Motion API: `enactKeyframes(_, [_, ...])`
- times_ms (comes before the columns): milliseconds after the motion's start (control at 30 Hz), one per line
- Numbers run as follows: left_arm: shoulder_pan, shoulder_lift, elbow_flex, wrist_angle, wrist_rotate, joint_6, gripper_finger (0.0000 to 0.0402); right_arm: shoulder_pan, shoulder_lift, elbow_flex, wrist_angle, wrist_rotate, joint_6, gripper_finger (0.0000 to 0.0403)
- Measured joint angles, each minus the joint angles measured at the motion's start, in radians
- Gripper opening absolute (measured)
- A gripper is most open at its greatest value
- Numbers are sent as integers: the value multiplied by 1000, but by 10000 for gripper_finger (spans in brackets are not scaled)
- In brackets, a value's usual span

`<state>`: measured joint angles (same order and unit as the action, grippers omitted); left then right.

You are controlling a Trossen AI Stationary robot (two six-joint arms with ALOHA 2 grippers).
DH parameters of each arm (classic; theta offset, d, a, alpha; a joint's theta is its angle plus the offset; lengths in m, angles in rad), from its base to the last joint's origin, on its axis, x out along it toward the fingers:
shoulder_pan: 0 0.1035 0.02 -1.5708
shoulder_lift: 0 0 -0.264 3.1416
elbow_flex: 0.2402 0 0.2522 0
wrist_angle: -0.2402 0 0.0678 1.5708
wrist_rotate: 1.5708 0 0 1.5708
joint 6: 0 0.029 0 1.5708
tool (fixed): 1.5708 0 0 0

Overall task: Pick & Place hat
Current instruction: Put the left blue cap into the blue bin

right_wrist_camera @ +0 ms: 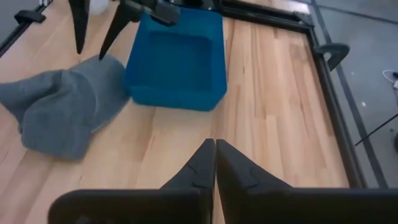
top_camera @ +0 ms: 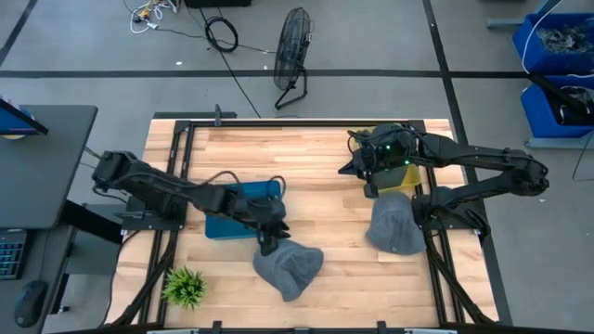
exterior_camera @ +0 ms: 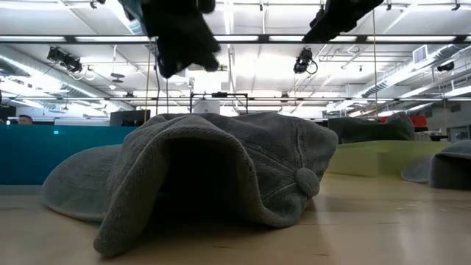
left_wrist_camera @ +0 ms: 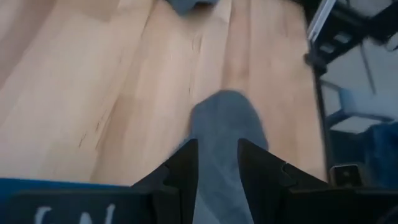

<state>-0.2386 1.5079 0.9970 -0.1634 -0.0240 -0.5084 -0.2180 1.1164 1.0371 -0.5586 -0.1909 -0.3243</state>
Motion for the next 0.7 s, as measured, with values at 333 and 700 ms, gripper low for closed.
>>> enactKeyframes(333, [17,134,-1,110,17,127,140,0,-1,0,-20,-3,-24,16])
enactKeyframes(700, [-23,192,-2,217,99,151,220,0,-1,0,-32,-8,-25,16])
